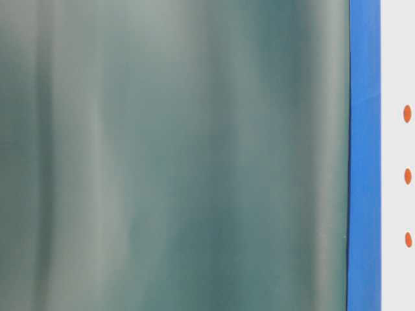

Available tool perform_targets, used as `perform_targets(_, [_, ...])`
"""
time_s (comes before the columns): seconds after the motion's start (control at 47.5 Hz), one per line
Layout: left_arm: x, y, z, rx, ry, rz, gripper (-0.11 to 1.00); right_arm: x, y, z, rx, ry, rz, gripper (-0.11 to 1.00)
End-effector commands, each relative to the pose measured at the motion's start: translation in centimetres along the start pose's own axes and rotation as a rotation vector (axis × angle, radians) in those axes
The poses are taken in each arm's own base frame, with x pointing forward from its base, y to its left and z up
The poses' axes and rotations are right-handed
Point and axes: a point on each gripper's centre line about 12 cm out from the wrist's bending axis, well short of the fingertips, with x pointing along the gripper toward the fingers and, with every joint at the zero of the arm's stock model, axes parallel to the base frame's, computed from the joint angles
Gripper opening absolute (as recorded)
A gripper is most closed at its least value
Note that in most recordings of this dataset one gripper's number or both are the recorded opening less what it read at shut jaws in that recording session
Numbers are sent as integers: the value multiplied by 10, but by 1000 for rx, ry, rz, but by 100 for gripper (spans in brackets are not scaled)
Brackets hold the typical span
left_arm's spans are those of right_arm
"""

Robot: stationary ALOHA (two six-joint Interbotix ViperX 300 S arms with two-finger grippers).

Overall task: Touch the tip of the soldering iron to the tip of the solder at the mark.
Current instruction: 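Lower left gripper over yellow solder wire, right gripper over red soldering iron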

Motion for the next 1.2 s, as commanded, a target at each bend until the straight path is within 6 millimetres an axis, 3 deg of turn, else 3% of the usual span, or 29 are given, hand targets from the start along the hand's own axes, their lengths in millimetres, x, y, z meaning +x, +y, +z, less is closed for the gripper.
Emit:
perform_targets(0.0, [3,-5,-1,-28,26,-25,0,5,6,7,25,-9,28,0])
perform_targets(0.126, [3,-13,-8,-53,68,-64,0,11,17,1,60,56,81,-6])
perform_targets(0.4, [5,-40,-32,-56,155,-188,0,20,42,-23,175,147,178,-5])
perform_targets(0.526, [5,-54,-45,-52,190,-250,0,26,59,-36,183,182,237,2])
perform_targets(0.631, [7,-65,-57,-47,228,-294,2,32,69,-49,214,229,253,18])
perform_targets(0.736, [10,-75,-68,-40,260,-330,23,39,76,-69,253,299,242,44])
perform_targets(0.841, [12,-88,-86,-25,323,-375,55,46,82,-87,284,336,226,73])
perform_targets(0.926, [14,-95,-103,-15,378,-396,80,49,87,-106,295,365,213,83])
perform_targets(0.968, [15,-99,-111,-18,400,-403,83,51,89,-117,303,381,199,83])
perform_targets(1.178, [21,-115,-150,-48,448,-434,78,55,107,-161,317,422,158,82])
